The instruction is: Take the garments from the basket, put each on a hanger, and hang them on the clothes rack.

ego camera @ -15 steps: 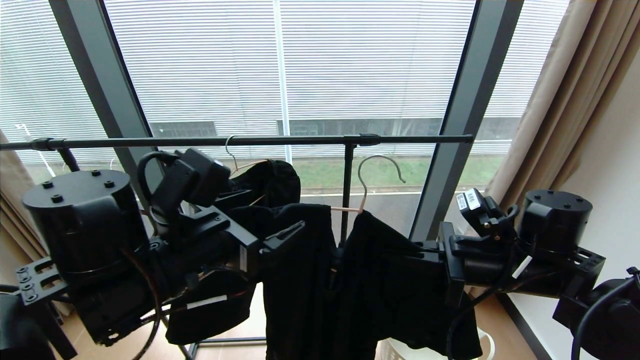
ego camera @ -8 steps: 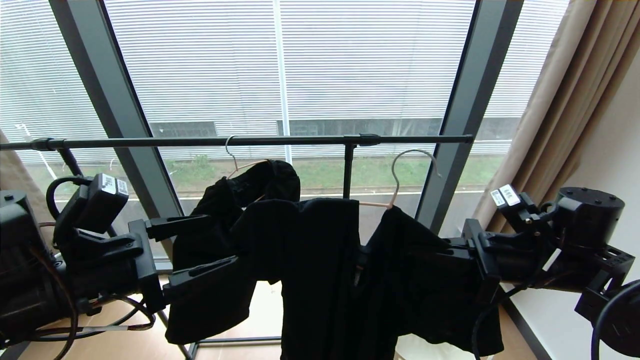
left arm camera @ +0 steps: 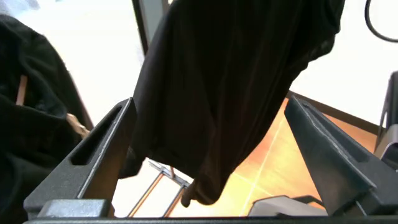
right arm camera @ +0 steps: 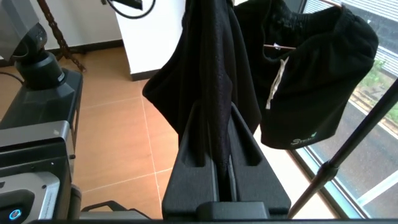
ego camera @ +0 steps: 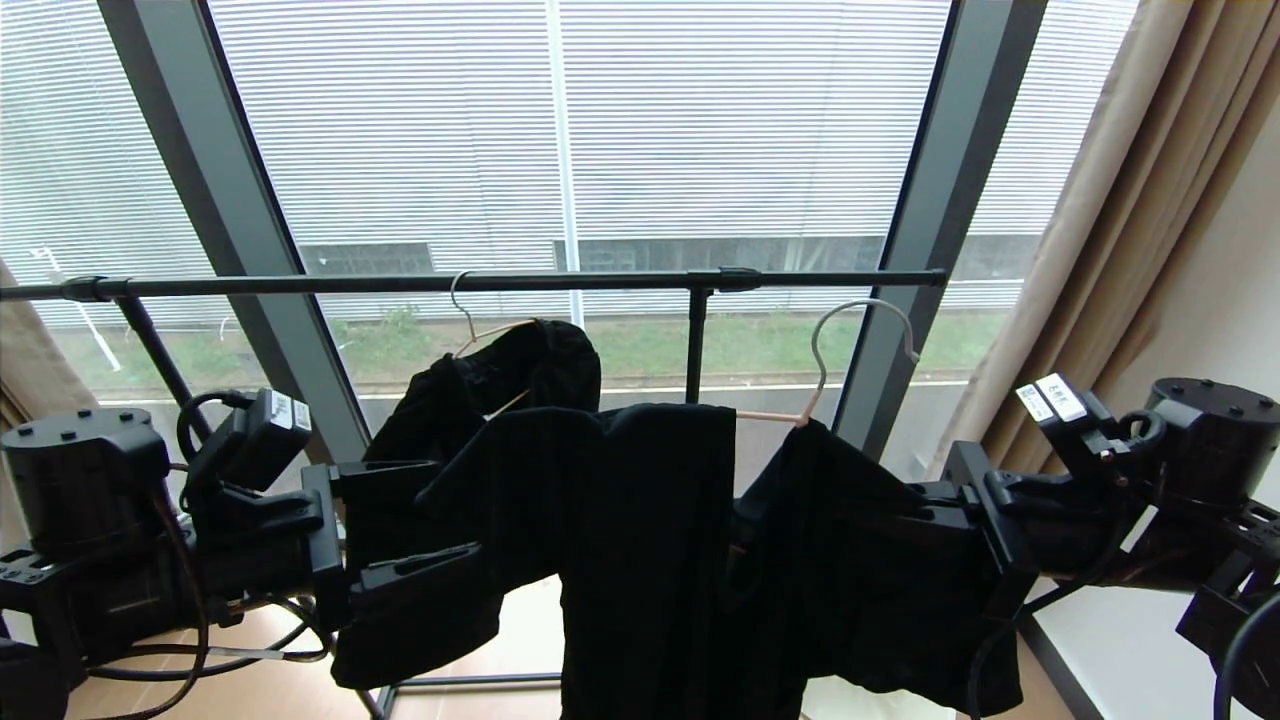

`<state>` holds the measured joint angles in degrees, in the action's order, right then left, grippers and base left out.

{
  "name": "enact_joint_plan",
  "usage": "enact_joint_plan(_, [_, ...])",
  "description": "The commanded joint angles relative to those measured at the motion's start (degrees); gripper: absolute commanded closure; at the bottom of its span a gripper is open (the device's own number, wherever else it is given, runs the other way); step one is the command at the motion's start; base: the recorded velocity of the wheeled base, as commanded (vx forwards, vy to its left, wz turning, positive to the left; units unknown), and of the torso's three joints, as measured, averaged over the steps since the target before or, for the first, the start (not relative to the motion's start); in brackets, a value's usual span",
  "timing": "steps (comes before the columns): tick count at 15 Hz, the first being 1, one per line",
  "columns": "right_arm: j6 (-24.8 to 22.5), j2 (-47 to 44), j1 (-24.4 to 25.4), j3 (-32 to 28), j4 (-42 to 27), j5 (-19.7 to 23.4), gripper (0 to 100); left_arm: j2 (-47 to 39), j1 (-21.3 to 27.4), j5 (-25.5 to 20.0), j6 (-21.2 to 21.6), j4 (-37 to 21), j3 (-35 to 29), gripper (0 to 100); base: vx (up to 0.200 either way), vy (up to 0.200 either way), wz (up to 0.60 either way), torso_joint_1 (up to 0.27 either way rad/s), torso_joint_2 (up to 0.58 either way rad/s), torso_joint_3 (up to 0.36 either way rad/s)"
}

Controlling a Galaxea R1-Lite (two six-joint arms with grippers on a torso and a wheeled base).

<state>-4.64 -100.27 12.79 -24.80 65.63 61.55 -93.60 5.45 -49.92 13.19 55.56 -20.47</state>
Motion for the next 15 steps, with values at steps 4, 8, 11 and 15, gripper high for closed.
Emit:
enact_joint_plan(4, [-0.10, 0.25, 0.66, 1.15, 0.81, 1.99, 100, -7.56, 0.18, 0.09, -0.62, 0.95, -1.59, 0, 0.000, 0.000, 0.00, 0.000, 0.00, 0.000])
enact_joint_plan(8, [-0.45, -0.10, 0.75, 2.91, 3.27, 4.37, 100, -8.79, -1.32, 0.09, -1.76, 5.26, -1.24, 0, 0.000, 0.000, 0.00, 0.000, 0.00, 0.000])
enact_joint_plan(11, [-0.63, -0.10, 1.63, 3.35, 3.27, 4.90, 100, -8.97, -1.41, 0.09, -4.31, 7.45, -1.07, 0, 0.000, 0.000, 0.00, 0.000, 0.00, 0.000])
enact_joint_plan(15, [-1.16, -0.02, 1.80, 3.44, 3.27, 4.90, 100, -9.32, -0.53, 0.17, -4.31, 7.45, -0.54, 100, 0.000, 0.000, 0.00, 0.000, 0.00, 0.000])
